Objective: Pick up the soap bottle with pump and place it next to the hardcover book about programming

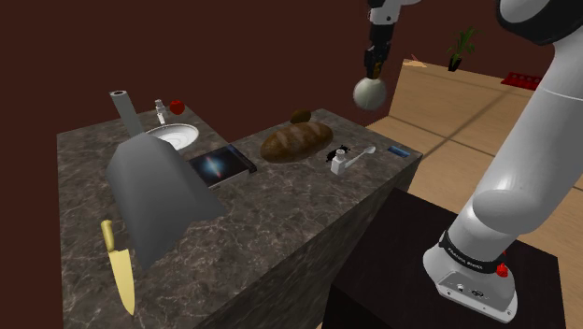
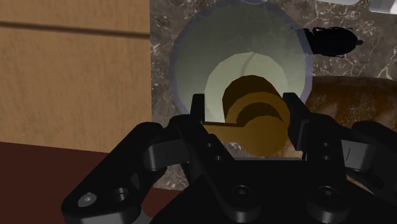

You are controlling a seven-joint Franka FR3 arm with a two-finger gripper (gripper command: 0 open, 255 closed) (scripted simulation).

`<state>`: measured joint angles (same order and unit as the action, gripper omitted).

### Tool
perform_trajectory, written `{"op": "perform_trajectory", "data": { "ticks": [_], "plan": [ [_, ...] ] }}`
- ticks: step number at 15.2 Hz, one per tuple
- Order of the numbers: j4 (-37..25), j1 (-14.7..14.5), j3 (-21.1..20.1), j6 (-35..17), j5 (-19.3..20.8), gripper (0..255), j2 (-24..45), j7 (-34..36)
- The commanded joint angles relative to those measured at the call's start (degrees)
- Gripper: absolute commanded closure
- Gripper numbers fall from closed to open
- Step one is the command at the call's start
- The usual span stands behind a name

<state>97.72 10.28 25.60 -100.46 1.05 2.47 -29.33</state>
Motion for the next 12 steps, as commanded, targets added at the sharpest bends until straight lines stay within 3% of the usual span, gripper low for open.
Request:
{"op": "perform_trajectory", "data": {
  "ticks": [1, 12],
  "plan": [
    [-1.80, -0.03, -0.03, 1.68, -0.07, 255, 0.12, 0.03],
    [-11.72, 0.35, 0.21, 10.10, -0.81, 255, 1.77, -0.69]
  ]
}}
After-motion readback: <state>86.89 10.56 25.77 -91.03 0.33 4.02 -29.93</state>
